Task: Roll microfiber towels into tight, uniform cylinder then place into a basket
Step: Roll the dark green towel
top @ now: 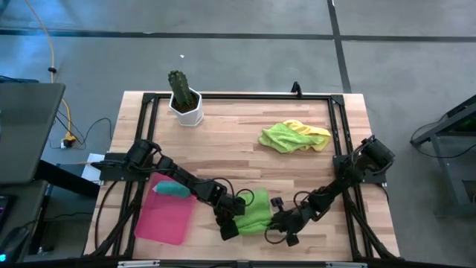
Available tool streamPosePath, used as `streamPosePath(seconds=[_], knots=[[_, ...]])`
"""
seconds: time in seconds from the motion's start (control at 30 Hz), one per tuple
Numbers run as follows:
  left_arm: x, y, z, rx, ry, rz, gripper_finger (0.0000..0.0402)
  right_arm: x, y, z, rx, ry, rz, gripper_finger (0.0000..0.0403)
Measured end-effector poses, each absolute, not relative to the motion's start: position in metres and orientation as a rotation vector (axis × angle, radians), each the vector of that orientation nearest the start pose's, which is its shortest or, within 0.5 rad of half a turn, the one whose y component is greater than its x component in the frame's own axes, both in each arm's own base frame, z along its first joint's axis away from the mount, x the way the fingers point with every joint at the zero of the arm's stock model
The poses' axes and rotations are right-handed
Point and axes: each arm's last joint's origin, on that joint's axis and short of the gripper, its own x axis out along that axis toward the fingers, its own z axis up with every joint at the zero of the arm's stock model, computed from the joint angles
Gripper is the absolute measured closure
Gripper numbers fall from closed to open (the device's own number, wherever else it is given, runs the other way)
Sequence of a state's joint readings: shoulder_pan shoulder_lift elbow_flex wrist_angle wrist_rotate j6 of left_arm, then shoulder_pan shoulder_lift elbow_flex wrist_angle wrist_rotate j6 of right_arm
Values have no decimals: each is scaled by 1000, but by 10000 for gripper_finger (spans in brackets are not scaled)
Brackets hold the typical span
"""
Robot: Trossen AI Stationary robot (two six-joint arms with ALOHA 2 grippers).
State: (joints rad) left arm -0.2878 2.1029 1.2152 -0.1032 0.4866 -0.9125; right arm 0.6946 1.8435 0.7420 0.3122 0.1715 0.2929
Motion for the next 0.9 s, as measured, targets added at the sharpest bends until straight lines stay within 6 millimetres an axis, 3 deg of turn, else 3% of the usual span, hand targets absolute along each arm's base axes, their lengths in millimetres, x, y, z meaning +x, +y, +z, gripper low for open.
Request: streamPosePath(seconds=[0.23,0.47,0.7,0.9], knots=[[387,-130,102,-942,1280,-236,380,260,193,99,247,910,448,398],[386,-131,103,-971,1306,-288,380,274,181,104,482,912,518,399],[385,-132,103,-979,1323,-307,380,284,169,107,778,959,386,401],[385,-132,105,-991,1319,-288,380,285,165,106,899,998,294,402]])
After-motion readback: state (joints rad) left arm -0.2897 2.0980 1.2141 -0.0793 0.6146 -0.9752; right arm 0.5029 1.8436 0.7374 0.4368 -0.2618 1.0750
